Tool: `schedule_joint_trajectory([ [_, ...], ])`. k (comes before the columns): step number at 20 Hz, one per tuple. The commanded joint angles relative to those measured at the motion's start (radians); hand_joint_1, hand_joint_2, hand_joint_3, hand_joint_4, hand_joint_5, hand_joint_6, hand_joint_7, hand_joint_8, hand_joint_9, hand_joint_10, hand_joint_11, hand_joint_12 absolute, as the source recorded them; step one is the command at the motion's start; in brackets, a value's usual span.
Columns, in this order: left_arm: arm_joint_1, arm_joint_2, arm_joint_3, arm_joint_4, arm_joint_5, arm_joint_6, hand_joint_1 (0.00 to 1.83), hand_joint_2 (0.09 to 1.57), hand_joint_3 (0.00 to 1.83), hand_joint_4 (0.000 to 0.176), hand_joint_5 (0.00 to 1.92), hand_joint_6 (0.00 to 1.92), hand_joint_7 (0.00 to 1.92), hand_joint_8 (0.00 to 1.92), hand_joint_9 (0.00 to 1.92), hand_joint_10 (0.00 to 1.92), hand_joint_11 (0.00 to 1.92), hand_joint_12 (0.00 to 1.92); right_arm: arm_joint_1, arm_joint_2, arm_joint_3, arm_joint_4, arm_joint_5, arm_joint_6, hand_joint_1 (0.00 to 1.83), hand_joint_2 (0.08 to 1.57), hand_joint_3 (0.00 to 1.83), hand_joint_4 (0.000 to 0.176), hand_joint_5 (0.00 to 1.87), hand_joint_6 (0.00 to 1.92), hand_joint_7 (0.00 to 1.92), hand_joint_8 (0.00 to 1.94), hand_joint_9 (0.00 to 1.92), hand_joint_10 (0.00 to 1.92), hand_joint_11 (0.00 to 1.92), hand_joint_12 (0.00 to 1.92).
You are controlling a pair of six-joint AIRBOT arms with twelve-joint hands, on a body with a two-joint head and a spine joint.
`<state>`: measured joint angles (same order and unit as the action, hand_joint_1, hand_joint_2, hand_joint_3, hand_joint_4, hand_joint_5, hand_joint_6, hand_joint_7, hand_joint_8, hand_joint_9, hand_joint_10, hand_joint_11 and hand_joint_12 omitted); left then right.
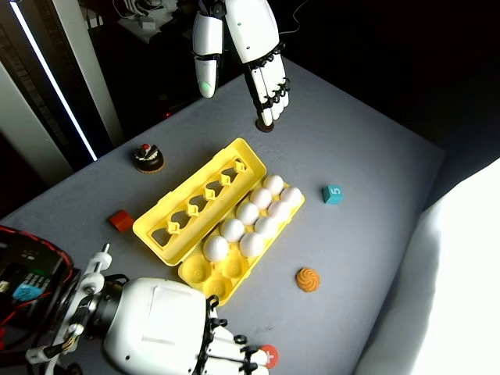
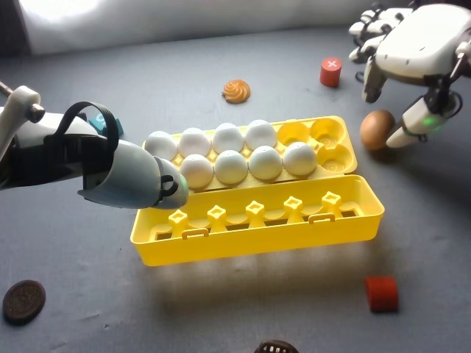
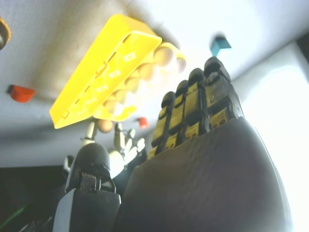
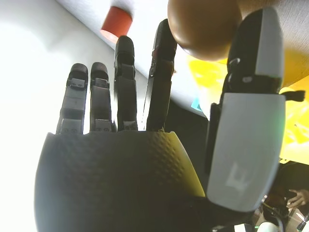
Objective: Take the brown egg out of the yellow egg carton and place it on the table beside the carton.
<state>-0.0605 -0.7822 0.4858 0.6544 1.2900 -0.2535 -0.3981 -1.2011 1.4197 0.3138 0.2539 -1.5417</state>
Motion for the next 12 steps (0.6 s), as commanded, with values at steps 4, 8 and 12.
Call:
schedule_joint_trajectory([
  [4, -0.014, -0.001, -0.001, 0.062, -0.019, -0.002, 0.00, 1.25, 0.00, 0.000, 0.00, 0.00, 0.00, 0.00, 0.00, 0.00, 0.00, 0.00, 0.032, 0.091, -0.076, -0.005, 0.082, 0.002, 0.77, 0.80, 0.00, 0.085, 0.87, 0.00, 0.23, 0.00, 0.02, 0.00, 0.00, 0.00],
  [8, -0.015, -0.001, -0.001, 0.065, -0.019, -0.002, 0.00, 1.25, 0.00, 0.000, 0.00, 0.00, 0.00, 0.00, 0.00, 0.00, 0.00, 0.00, 0.016, 0.246, -0.239, -0.005, 0.077, 0.002, 0.70, 0.82, 0.01, 0.083, 0.87, 0.00, 0.15, 0.00, 0.01, 0.00, 0.00, 0.00],
  [12, -0.017, -0.001, 0.000, 0.069, -0.019, -0.002, 0.00, 1.26, 0.00, 0.000, 0.00, 0.00, 0.00, 0.00, 0.00, 0.00, 0.00, 0.00, -0.011, 0.383, -0.375, -0.004, 0.078, 0.002, 0.36, 0.95, 0.00, 0.000, 0.99, 1.82, 1.04, 1.85, 0.98, 1.83, 0.83, 1.89],
])
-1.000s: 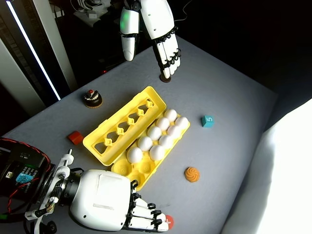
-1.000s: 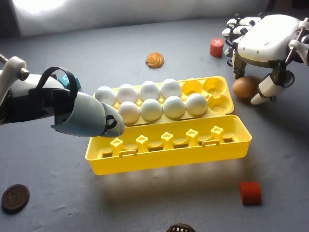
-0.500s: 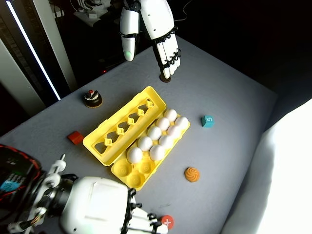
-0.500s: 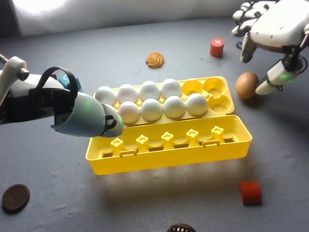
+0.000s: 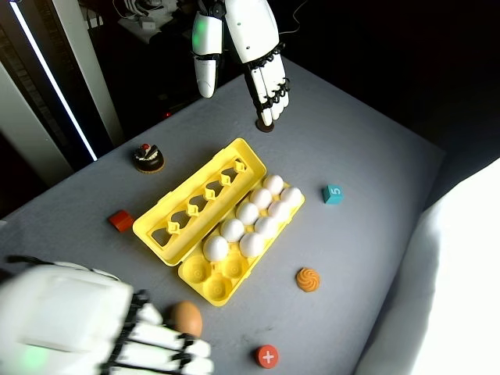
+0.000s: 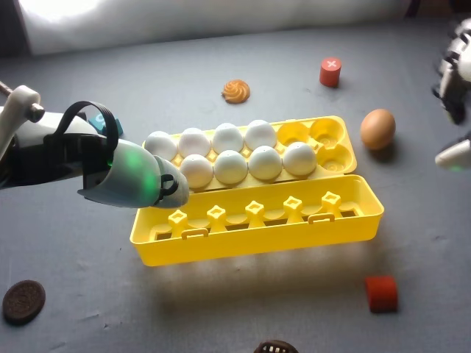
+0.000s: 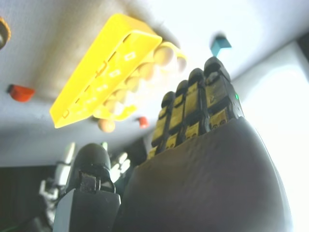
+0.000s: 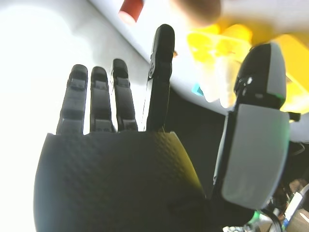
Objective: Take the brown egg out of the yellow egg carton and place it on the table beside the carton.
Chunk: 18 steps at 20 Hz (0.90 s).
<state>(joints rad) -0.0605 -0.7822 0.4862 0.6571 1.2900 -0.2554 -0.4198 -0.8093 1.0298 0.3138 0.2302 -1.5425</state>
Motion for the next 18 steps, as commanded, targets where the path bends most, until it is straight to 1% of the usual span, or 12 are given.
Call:
schedule_joint_trajectory([
  [1, -0.017, -0.001, 0.000, 0.067, -0.019, 0.000, 0.00, 1.26, 0.00, 0.000, 0.00, 0.00, 0.00, 0.00, 0.00, 0.00, 0.00, 0.00, -0.001, 0.030, -0.025, -0.004, 0.116, 0.003, 0.41, 0.95, 0.00, 0.000, 1.15, 1.90, 1.24, 1.92, 1.22, 1.90, 1.15, 1.91],
  [2, -0.016, -0.001, 0.000, 0.067, -0.019, 0.000, 0.00, 1.26, 0.00, 0.000, 0.00, 0.00, 0.00, 0.00, 0.00, 0.00, 0.00, 0.00, -0.014, 0.059, -0.055, -0.003, 0.135, 0.003, 0.45, 1.01, 0.01, 0.000, 1.26, 1.92, 1.35, 1.94, 1.40, 1.92, 1.52, 1.92],
  [3, -0.016, -0.001, 0.001, 0.071, -0.019, 0.000, 0.00, 1.26, 0.00, 0.000, 0.00, 0.00, 0.00, 0.00, 0.00, 0.00, 0.00, 0.00, -0.020, 0.081, -0.080, 0.008, 0.147, 0.003, 0.37, 1.13, 0.01, 0.000, 1.38, 1.92, 1.47, 1.94, 1.54, 1.92, 1.69, 1.92],
  [4, -0.016, 0.000, 0.001, 0.077, -0.019, 0.000, 0.00, 1.26, 0.00, 0.000, 0.01, 0.00, 0.00, 0.00, 0.00, 0.00, 0.00, 0.00, -0.024, 0.098, -0.098, 0.028, 0.152, 0.003, 0.43, 1.31, 0.02, 0.023, 1.47, 1.92, 1.54, 1.94, 1.60, 1.92, 1.77, 1.92],
  [5, -0.017, 0.000, 0.001, 0.082, -0.019, 0.000, 0.00, 1.26, 0.00, 0.000, 0.01, 0.01, 0.00, 0.00, 0.00, 0.00, 0.00, 0.00, -0.030, 0.123, -0.126, 0.051, 0.163, 0.003, 0.65, 1.40, 0.03, 0.052, 1.54, 1.92, 1.63, 1.94, 1.70, 1.92, 1.89, 1.92],
  [6, -0.018, 0.000, 0.001, 0.083, -0.019, 0.000, 0.00, 1.26, 0.01, 0.000, 0.02, 0.01, 0.00, 0.00, 0.00, 0.00, 0.00, 0.00, -0.035, 0.147, -0.153, 0.061, 0.173, 0.003, 0.80, 1.47, 0.02, 0.120, 1.55, 1.92, 1.66, 1.94, 1.74, 1.92, 1.91, 1.92],
  [7, -0.018, 0.000, 0.001, 0.083, -0.019, 0.000, 0.00, 1.26, 0.00, 0.000, 0.02, 0.01, 0.00, 0.00, 0.00, 0.00, 0.00, 0.00, -0.041, 0.163, -0.171, 0.067, 0.182, 0.003, 0.80, 1.50, 0.02, 0.147, 1.56, 1.92, 1.69, 1.94, 1.76, 1.92, 1.92, 1.92],
  [8, -0.018, 0.000, 0.001, 0.083, -0.019, 0.000, 0.00, 1.26, 0.00, 0.000, 0.01, 0.00, 0.00, 0.00, 0.00, 0.00, 0.00, 0.00, -0.053, 0.180, -0.191, 0.070, 0.199, 0.003, 0.78, 1.52, 0.02, 0.164, 1.56, 1.92, 1.69, 1.94, 1.76, 1.92, 1.92, 1.92],
  [9, -0.018, 0.000, 0.001, 0.083, -0.019, 0.000, 0.00, 1.26, 0.00, 0.000, 0.02, 0.00, 0.00, 0.00, 0.00, 0.00, 0.00, 0.00, -0.065, 0.196, -0.210, 0.070, 0.219, 0.002, 0.78, 1.53, 0.02, 0.174, 1.57, 1.92, 1.69, 1.94, 1.76, 1.92, 1.92, 1.92],
  [11, -0.018, 0.002, 0.001, 0.083, -0.019, 0.000, 0.00, 1.27, 0.01, 0.000, 0.02, 0.00, 0.00, 0.00, 0.00, 0.00, 0.00, 0.00, -0.092, 0.224, -0.242, 0.070, 0.240, 0.002, 0.66, 1.56, 0.02, 0.176, 1.54, 1.92, 1.66, 1.94, 1.75, 1.92, 1.92, 1.92],
  [12, -0.018, 0.003, 0.001, 0.083, -0.019, 0.000, 0.00, 1.27, 0.00, 0.000, 0.03, 0.01, 0.01, 0.00, 0.00, 0.00, 0.00, 0.00, -0.102, 0.236, -0.254, 0.070, 0.244, 0.002, 0.51, 1.57, 0.04, 0.176, 1.51, 1.92, 1.63, 1.94, 1.71, 1.92, 1.92, 1.92],
  [18, -0.018, 0.003, 0.000, 0.083, -0.019, 0.000, 0.00, 1.26, 0.00, 0.000, 0.03, 0.01, 0.01, 0.00, 0.00, 0.00, 0.00, 0.00, -0.128, 0.261, -0.283, 0.070, 0.317, 0.002, 0.52, 1.54, 0.00, 0.176, 1.46, 1.92, 1.58, 1.94, 1.67, 1.92, 1.88, 1.92],
])
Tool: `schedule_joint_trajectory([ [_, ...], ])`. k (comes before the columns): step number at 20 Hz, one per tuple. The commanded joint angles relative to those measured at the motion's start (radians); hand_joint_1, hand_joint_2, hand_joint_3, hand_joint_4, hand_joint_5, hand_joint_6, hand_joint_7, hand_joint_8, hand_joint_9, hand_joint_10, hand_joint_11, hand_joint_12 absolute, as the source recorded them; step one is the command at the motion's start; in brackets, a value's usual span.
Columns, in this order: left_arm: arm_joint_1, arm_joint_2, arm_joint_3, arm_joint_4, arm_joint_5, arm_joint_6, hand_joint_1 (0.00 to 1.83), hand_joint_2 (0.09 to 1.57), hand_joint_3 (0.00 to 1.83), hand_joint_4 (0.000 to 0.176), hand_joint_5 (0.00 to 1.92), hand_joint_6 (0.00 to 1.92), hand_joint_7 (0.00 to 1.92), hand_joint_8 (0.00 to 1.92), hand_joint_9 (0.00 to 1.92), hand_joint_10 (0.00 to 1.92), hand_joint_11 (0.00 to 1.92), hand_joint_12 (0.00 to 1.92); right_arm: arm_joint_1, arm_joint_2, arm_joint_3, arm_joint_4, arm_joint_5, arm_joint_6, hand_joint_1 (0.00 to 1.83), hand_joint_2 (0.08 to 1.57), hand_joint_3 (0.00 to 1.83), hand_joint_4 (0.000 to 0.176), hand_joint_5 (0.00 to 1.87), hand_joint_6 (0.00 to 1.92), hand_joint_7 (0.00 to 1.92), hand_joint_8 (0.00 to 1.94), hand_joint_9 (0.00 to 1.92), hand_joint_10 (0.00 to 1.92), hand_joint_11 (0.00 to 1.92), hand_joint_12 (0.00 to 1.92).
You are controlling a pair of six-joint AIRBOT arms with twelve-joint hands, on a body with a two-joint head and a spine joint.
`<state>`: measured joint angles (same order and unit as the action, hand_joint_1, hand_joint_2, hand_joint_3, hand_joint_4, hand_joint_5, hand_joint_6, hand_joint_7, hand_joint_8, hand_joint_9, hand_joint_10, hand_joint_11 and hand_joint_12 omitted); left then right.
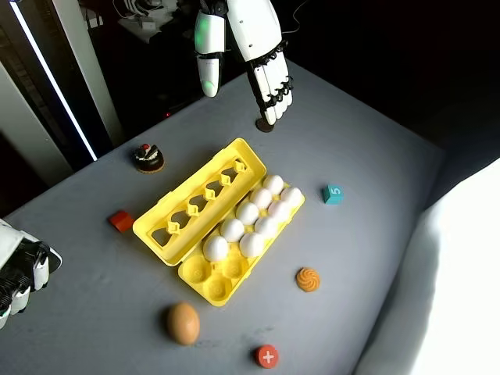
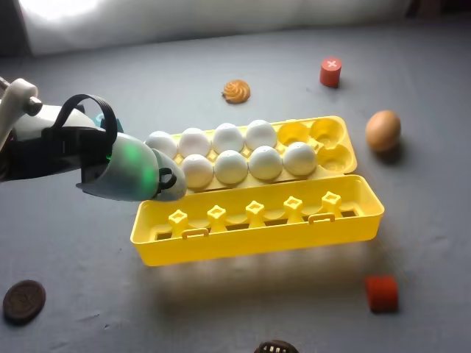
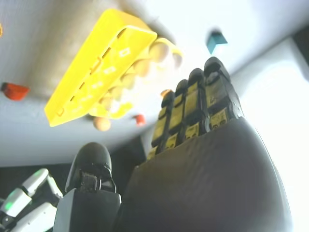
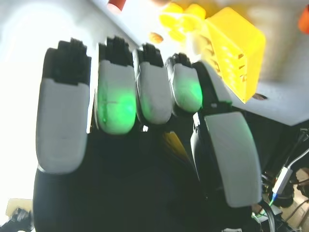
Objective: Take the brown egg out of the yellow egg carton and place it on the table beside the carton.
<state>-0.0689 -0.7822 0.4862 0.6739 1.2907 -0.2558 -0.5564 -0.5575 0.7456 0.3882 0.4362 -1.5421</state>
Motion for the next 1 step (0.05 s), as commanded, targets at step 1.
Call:
schedule_joint_trajectory([
  [1, -0.010, 0.003, 0.000, 0.067, -0.020, 0.000, 0.00, 1.27, 0.00, 0.000, 0.03, 0.00, 0.00, 0.00, 0.00, 0.00, 0.00, 0.00, 0.002, 0.013, -0.002, -0.005, 0.128, 0.002, 0.54, 1.52, 0.00, 0.174, 1.46, 1.92, 1.57, 1.94, 1.66, 1.92, 1.85, 1.92],
])
